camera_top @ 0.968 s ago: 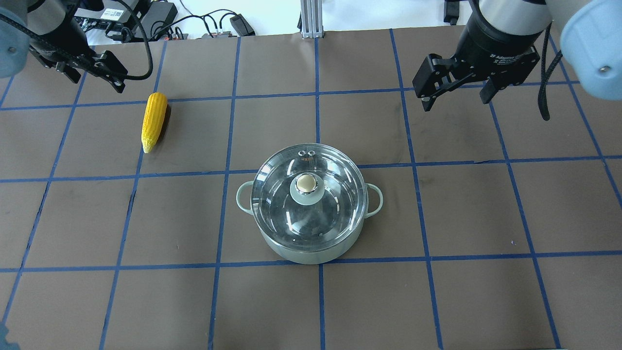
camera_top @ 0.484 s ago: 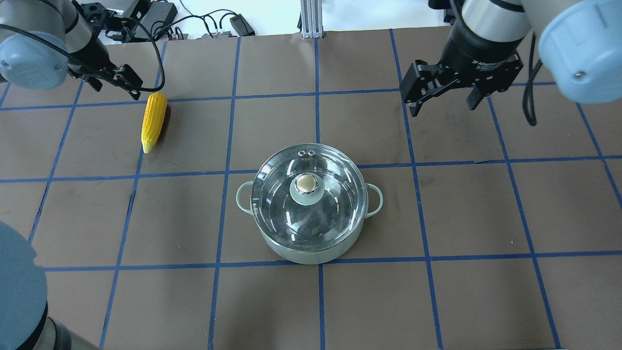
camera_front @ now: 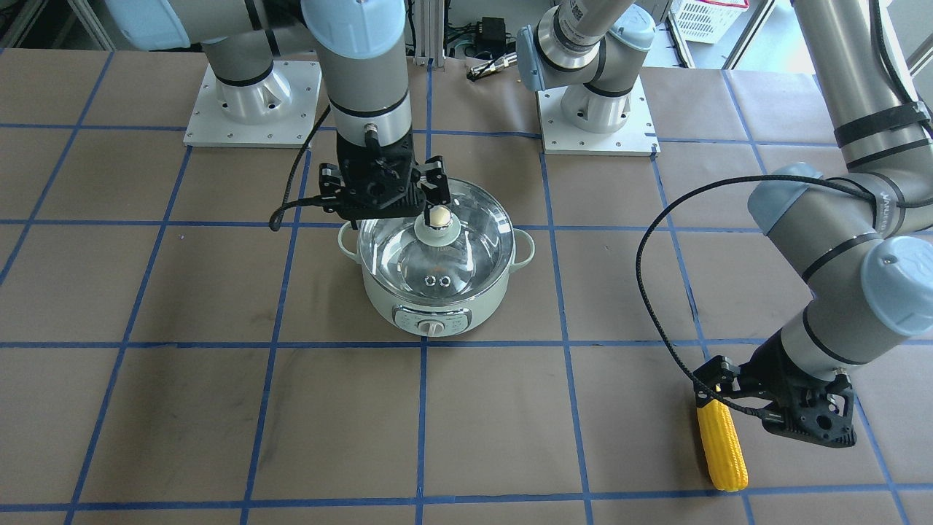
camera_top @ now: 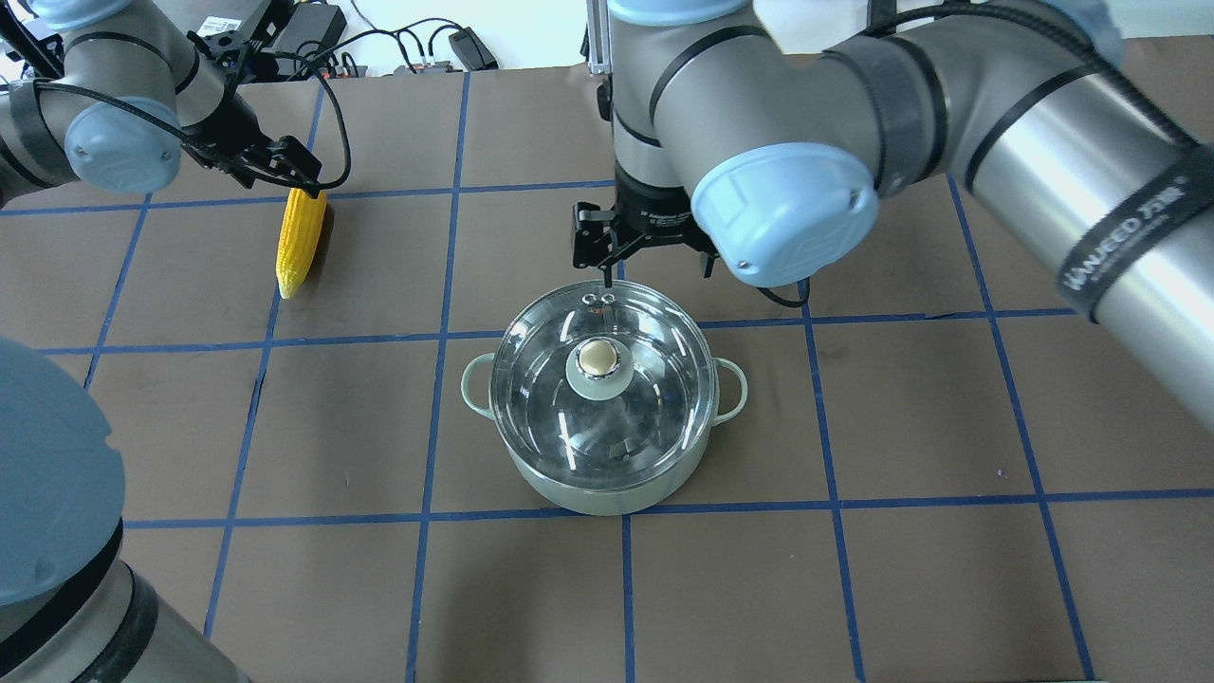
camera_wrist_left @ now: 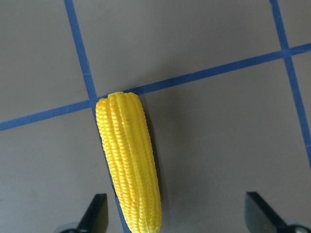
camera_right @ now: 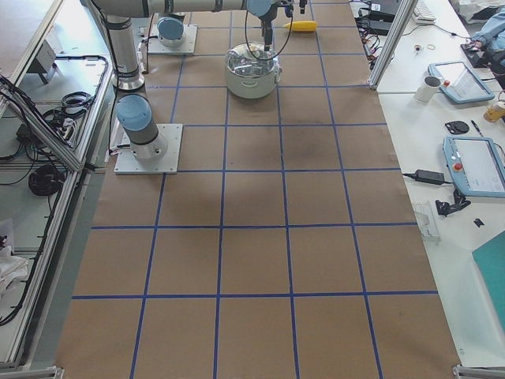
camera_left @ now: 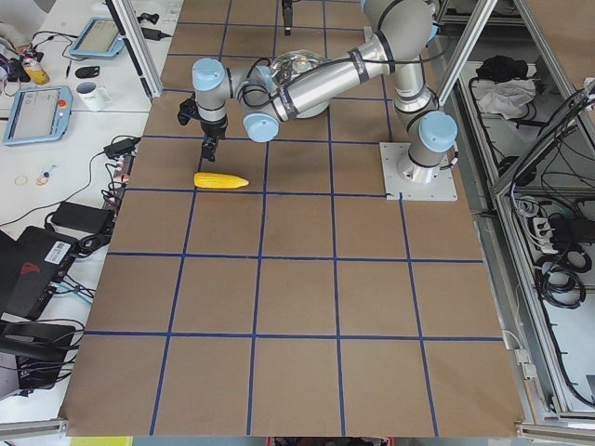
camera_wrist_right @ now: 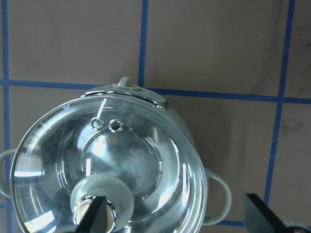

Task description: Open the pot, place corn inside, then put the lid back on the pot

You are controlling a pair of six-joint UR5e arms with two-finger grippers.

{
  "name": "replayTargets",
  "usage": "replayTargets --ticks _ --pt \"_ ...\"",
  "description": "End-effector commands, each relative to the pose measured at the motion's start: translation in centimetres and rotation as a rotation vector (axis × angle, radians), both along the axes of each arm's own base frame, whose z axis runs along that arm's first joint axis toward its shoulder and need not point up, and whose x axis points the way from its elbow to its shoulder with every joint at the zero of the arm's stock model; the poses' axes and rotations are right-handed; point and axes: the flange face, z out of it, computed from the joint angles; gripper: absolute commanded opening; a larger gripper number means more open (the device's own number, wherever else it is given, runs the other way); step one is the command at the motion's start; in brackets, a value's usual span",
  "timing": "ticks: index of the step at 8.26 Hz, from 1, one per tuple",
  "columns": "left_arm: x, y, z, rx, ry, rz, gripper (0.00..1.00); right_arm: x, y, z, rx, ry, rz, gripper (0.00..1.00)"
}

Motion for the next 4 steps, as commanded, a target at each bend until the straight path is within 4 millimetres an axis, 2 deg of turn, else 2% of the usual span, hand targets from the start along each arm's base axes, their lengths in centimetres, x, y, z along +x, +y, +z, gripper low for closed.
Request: replayTargets --ticks 1,4 --pt "0.5 -1.4 -4.7 0.040 0.015 0.005 1.00 4.2 0.5 -4.9 0.044 0.019 0.000 1.00" --pt "1.2 -1.9 -5.3 0.014 -0.051 -0.003 1.00 4.5 1.6 -6.5 0.086 0.027 -0.046 1.00"
